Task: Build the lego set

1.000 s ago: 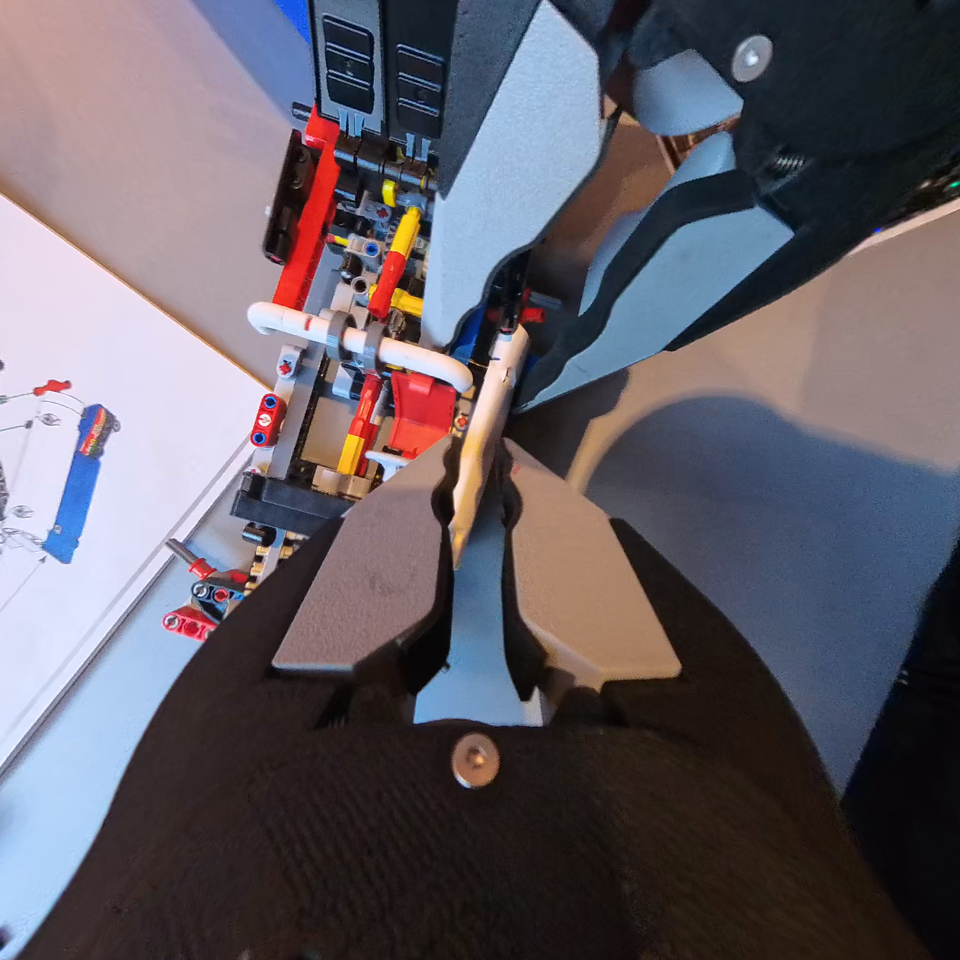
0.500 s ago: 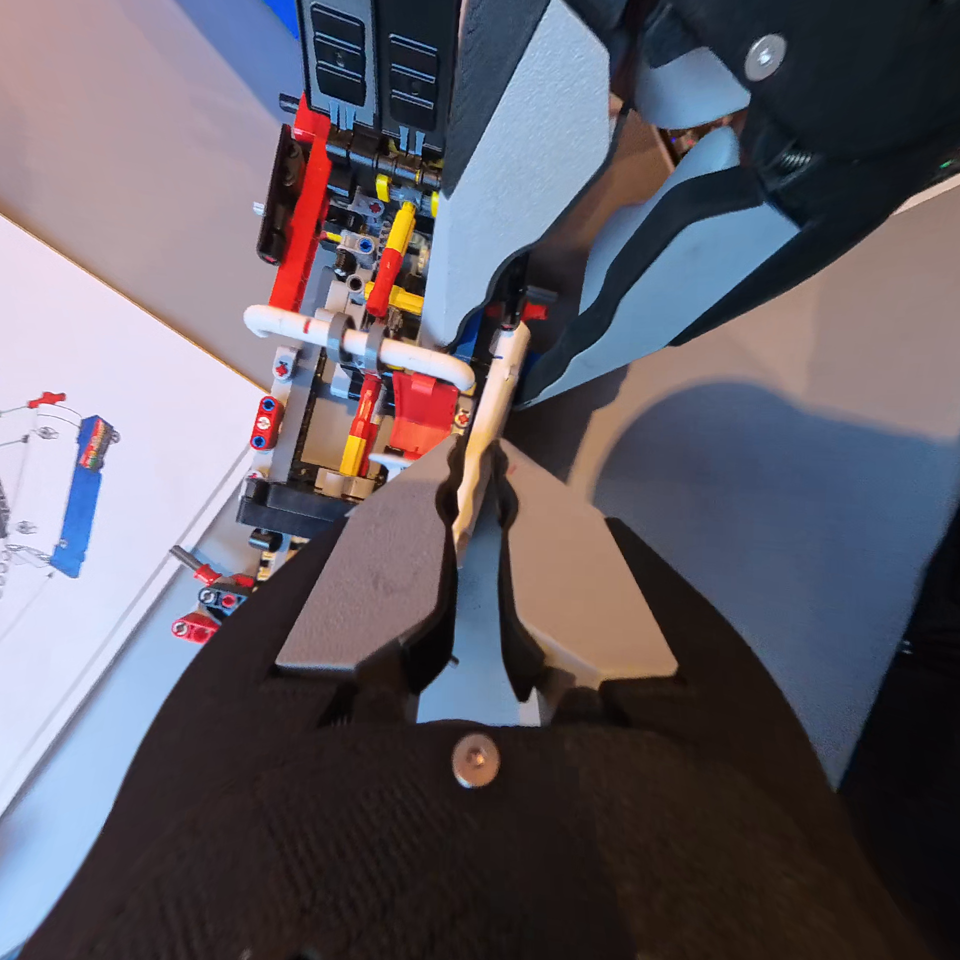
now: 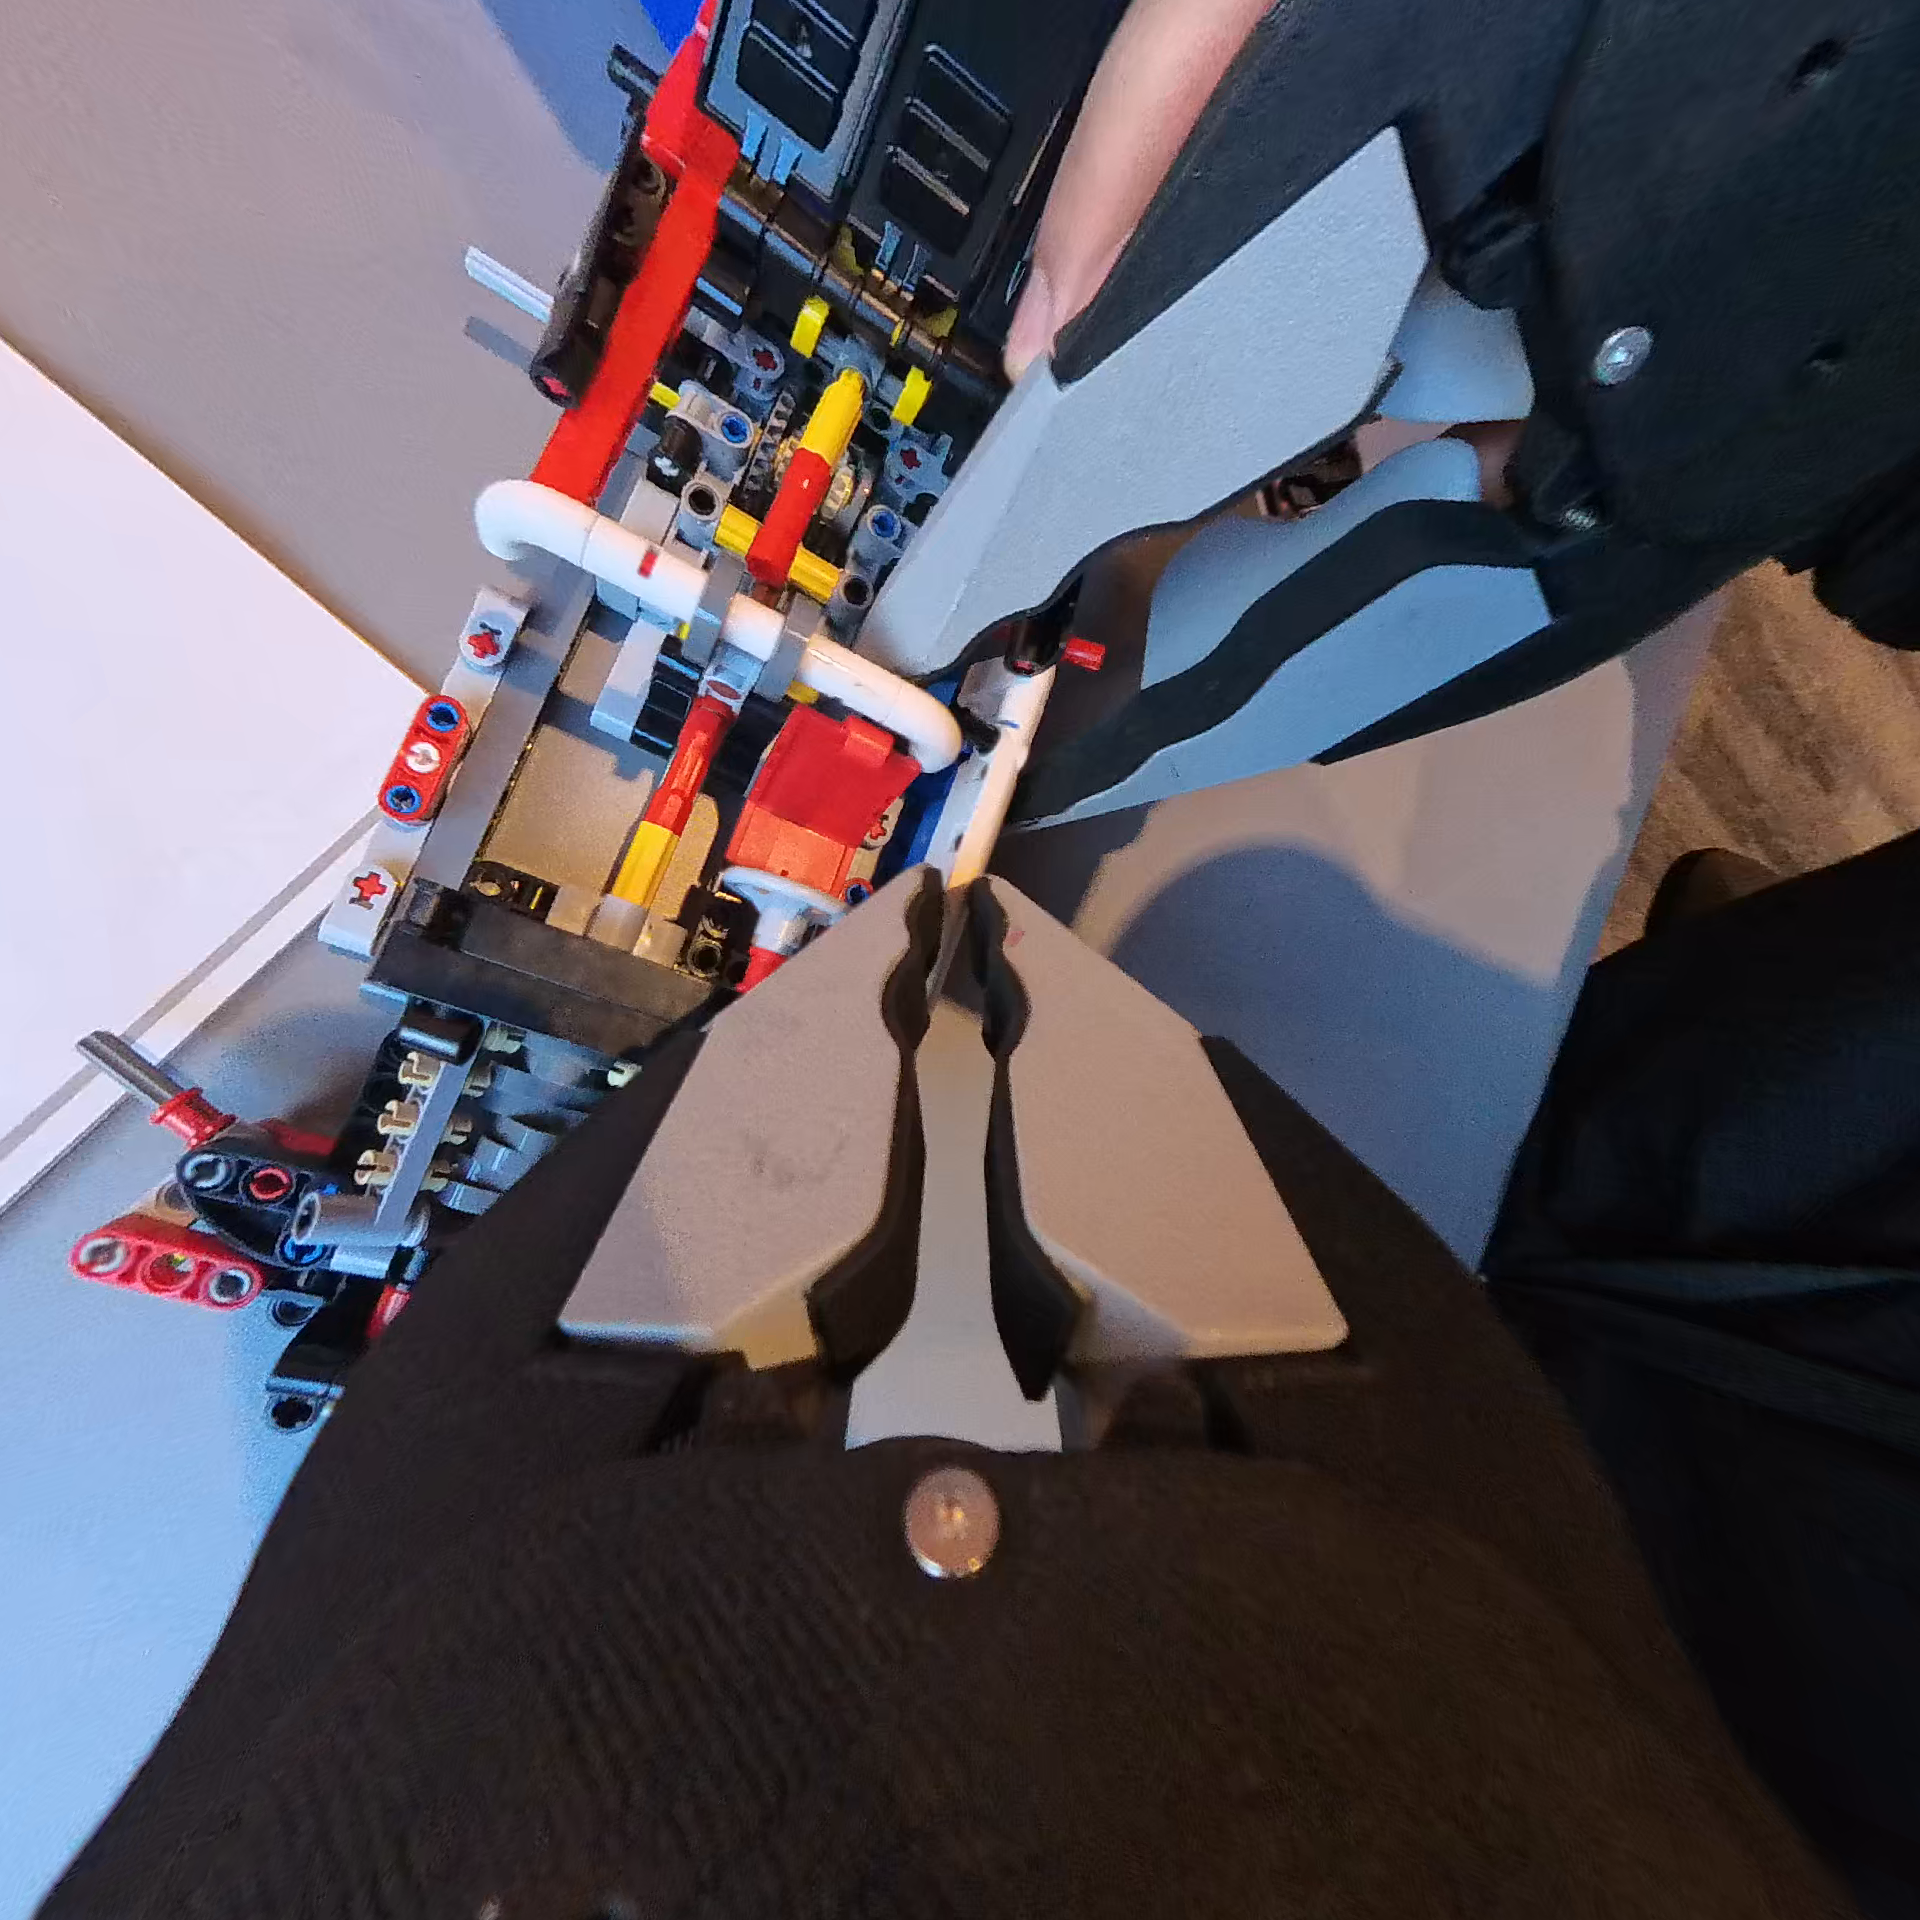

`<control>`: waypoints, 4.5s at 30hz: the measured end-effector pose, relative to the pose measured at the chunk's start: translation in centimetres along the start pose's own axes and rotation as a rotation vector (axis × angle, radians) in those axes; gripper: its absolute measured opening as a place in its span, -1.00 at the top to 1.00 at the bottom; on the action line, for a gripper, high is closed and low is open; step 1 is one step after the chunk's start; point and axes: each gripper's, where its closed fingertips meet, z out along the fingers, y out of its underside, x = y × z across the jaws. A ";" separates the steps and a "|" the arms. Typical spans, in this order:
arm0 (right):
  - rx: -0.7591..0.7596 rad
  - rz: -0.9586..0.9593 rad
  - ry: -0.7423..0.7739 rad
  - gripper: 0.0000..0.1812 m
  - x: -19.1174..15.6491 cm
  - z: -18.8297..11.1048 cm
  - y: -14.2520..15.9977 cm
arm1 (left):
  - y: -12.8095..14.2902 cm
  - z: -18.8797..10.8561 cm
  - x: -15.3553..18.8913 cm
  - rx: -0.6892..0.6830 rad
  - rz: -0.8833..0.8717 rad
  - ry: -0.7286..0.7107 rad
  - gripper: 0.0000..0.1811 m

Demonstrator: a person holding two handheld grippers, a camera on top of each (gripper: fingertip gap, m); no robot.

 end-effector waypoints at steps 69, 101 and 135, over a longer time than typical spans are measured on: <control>0.008 0.022 0.034 0.54 1.0 0.2 0.1 | -0.7 0.0 -1.2 0.230 0.407 -0.377 0.87; 0.034 0.034 0.032 0.56 1.1 0.1 -0.1 | -1.0 0.4 -1.1 0.169 0.880 -0.749 0.82; -0.053 0.105 -0.042 0.53 0.8 1.1 0.4 | -1.2 0.5 -1.4 0.188 0.785 -0.782 0.80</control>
